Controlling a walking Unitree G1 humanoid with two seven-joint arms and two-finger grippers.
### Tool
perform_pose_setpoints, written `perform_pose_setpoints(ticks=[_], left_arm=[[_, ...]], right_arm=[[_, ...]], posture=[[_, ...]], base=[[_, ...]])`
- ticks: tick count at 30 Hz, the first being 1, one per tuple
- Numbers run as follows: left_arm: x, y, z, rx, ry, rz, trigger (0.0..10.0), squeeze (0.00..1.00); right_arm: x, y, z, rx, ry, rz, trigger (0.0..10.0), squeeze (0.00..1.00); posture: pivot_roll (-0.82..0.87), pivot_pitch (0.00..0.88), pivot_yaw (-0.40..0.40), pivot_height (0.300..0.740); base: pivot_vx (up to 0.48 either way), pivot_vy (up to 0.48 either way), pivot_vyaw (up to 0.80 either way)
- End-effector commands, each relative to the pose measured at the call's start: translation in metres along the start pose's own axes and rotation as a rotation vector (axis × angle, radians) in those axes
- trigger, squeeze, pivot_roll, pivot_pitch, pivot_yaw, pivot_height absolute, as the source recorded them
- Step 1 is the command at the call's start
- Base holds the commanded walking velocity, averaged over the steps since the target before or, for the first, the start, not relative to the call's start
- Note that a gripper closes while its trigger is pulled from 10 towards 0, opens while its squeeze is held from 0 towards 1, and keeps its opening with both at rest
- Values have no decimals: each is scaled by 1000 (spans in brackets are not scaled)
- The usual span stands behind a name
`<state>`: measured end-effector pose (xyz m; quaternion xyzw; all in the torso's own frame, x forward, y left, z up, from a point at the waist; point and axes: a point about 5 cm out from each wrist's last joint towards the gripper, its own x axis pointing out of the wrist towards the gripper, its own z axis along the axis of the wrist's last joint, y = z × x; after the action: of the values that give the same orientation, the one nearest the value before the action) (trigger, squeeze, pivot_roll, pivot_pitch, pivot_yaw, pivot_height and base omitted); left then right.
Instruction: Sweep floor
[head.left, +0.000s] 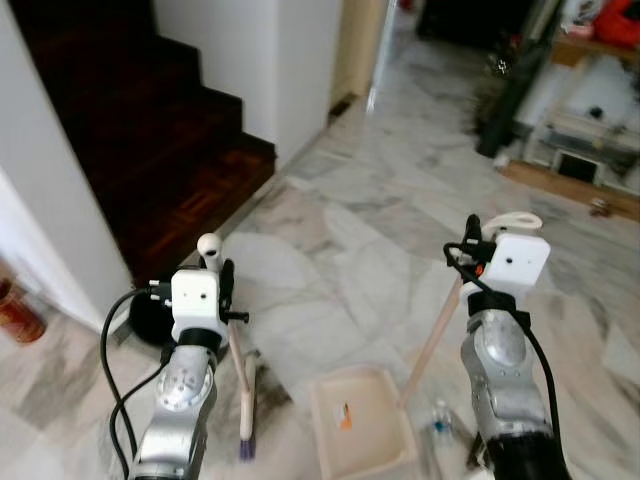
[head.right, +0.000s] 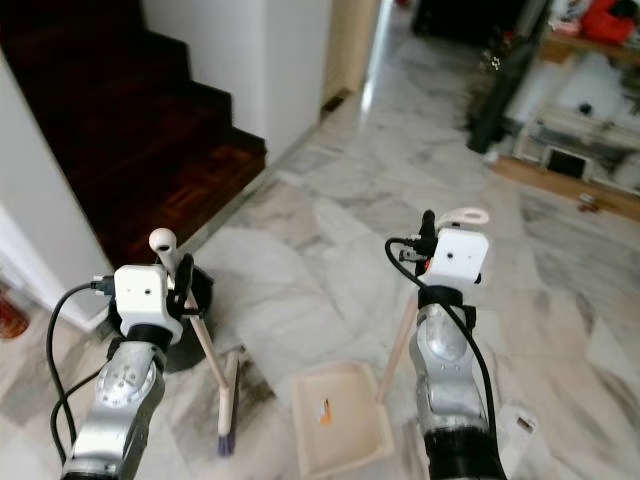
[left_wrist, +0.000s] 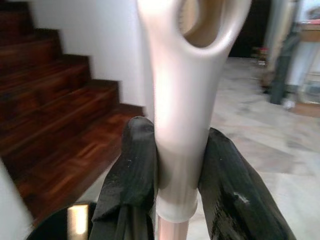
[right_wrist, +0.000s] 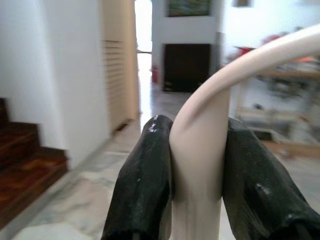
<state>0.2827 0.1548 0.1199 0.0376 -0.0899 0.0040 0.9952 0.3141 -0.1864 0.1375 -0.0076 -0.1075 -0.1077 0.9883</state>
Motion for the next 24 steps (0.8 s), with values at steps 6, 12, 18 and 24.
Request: perform_pose_setpoints(ticks=[6, 12, 18, 24], left_arm=[[4, 0, 8, 6, -39, 2, 10000, 0], [5, 0, 9, -3, -44, 11, 10000, 0], [8, 2, 10, -6, -51, 15, 10000, 0], [12, 0, 13, -10, -60, 9, 10000, 0]], right_arm=[[3, 0, 5, -1, -16, -4, 10000, 0], [4, -1, 5, -5, -15, -3, 10000, 0], [4, 1, 6, -1, -18, -3, 10000, 0], [5, -1, 7, -3, -23, -11, 10000, 0]], posture=[[56, 50, -56, 740], [55, 50, -60, 740], [55, 41, -58, 740], [49, 34, -47, 740]], base=[[0, 0, -756], [0, 0, -751], [0, 0, -750], [0, 0, -750]])
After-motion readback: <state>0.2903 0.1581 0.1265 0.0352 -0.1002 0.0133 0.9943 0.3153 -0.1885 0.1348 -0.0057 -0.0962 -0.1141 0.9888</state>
